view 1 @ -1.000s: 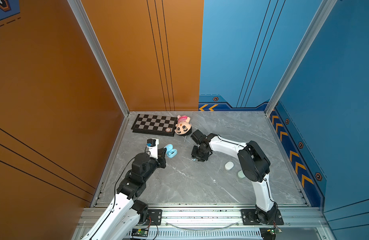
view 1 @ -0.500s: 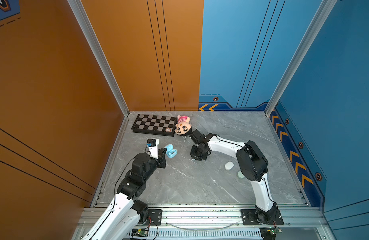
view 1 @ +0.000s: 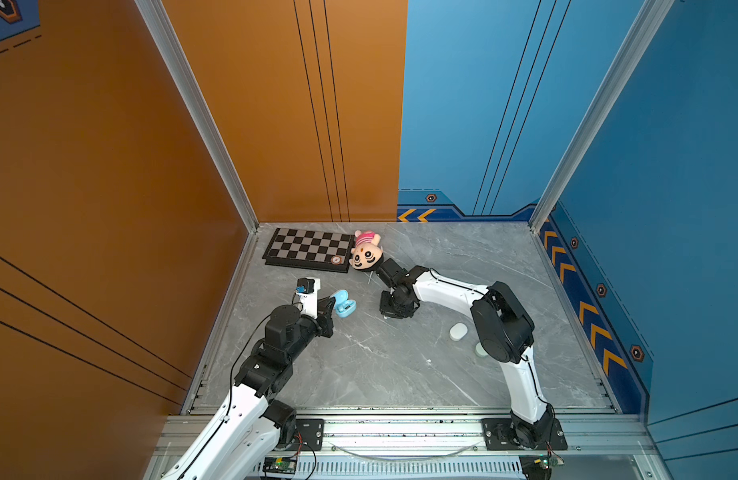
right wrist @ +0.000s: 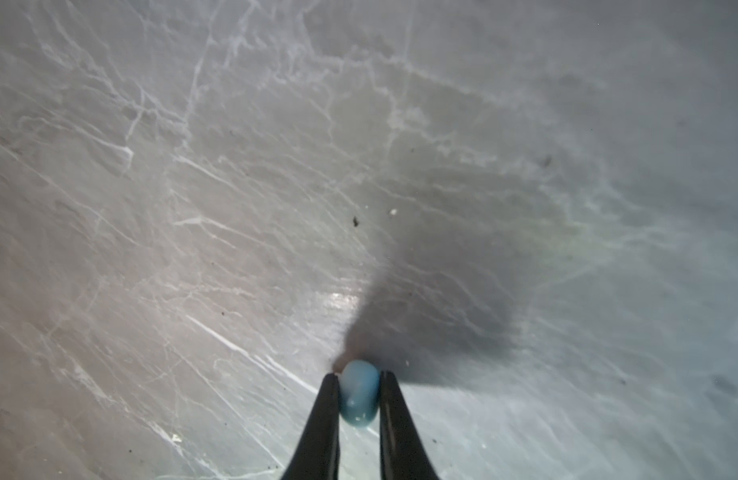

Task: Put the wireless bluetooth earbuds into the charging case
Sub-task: 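Lift the earbud and carry it with the right gripper to the case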

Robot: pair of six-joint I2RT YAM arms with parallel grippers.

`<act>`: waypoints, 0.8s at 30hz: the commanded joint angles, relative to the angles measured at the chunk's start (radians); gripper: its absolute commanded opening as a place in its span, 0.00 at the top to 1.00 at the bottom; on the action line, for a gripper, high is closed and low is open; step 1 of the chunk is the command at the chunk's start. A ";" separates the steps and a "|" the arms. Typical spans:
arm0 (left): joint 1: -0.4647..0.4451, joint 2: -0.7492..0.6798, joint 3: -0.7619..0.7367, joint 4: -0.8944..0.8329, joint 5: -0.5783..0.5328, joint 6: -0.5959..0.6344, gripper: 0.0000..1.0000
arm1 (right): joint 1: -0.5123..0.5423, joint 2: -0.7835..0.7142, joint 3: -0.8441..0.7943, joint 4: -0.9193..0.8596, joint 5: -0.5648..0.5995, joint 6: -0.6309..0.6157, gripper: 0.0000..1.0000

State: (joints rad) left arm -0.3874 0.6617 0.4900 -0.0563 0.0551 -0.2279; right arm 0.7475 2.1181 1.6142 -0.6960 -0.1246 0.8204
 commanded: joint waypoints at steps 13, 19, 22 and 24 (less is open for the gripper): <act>-0.213 0.247 0.106 0.204 0.032 0.261 1.00 | -0.001 -0.579 -0.219 -0.108 0.037 -0.474 0.90; -0.267 0.339 0.175 0.247 0.038 0.288 1.00 | 0.017 -0.713 -0.249 -0.108 -0.015 -0.546 0.89; -0.283 0.368 0.203 0.252 0.055 0.289 1.00 | 0.029 -0.732 -0.256 -0.104 -0.029 -0.545 0.88; -0.294 0.382 0.220 0.251 0.063 0.290 1.00 | 0.033 -0.733 -0.255 -0.100 -0.027 -0.544 0.88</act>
State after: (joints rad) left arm -0.6643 1.0317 0.6697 0.1616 0.0994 0.0387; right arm 0.7723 1.3911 1.3769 -0.7757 -0.1310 0.3096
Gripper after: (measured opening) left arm 0.102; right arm 0.150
